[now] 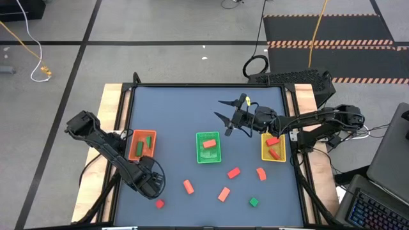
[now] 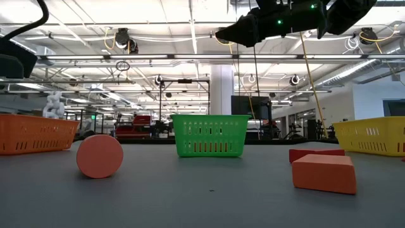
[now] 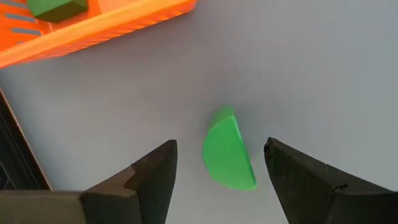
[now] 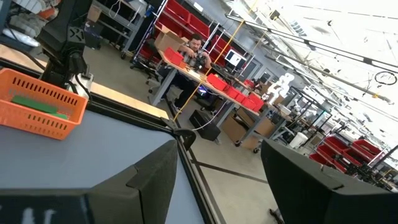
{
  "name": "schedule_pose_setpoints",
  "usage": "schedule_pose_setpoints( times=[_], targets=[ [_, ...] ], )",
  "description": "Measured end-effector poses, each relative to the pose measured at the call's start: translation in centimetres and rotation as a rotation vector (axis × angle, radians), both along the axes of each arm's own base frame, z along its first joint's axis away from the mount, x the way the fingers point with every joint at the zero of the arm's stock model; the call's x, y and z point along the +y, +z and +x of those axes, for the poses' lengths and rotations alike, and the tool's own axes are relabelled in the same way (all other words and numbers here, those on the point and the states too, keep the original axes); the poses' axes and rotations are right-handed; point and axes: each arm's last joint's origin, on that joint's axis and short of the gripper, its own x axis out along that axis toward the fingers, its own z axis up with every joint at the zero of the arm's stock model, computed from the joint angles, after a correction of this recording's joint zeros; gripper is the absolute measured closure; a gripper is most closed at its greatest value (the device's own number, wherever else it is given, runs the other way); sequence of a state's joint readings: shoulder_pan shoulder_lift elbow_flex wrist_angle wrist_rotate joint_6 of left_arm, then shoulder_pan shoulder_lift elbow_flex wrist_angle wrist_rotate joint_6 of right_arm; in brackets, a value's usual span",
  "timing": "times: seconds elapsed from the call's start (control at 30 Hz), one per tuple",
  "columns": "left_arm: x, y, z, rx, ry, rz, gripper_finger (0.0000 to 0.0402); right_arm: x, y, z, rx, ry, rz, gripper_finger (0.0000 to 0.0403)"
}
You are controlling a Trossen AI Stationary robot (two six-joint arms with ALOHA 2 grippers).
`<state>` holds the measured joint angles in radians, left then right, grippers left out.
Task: Sort & place blocks by color
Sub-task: Put the green block into the orange bin
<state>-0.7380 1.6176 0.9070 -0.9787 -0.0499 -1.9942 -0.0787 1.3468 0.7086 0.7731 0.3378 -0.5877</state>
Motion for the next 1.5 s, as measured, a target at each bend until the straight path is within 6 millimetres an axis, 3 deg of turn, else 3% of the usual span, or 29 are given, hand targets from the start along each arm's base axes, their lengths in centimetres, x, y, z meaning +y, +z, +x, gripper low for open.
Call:
schedule_pose_setpoints(
  times=[0.33,0.67,0.8,1.03,1.17,1.33,1.5],
  targets=[
    [-0.5,-1.7,0.7,0.028,-0.018,0.013,0.0161,0.0,0.0,0.0,0.001,0.000,0.000,0.0176],
    [-0.3,-1.6,0.8,0.037,-0.032,-0.005,0.0163,0.0,0.0,0.0,0.000,0.000,0.000,0.0177],
    [-0.1,-1.6,0.9,0.039,-0.045,-0.009,0.0196,0.0,0.0,0.0,0.000,0.000,0.000,0.0177],
    [0.2,-1.5,1.4,0.048,-0.092,-0.037,0.0316,0.0,0.0,0.0,0.000,0.000,0.000,0.0177],
    [0.1,-1.2,1.8,0.047,-0.130,-0.035,0.0315,0.0,0.0,0.0,-0.001,0.000,0.000,0.0177],
    [0.3,-0.3,2.2,0.049,-0.172,-0.047,0.0315,0.0,0.0,0.0,0.000,0.000,0.000,0.0177],
    [1.0,4.0,2.4,0.049,-0.190,0.002,0.0315,0.0,0.0,0.0,0.000,0.000,0.000,0.0177]
  ],
)
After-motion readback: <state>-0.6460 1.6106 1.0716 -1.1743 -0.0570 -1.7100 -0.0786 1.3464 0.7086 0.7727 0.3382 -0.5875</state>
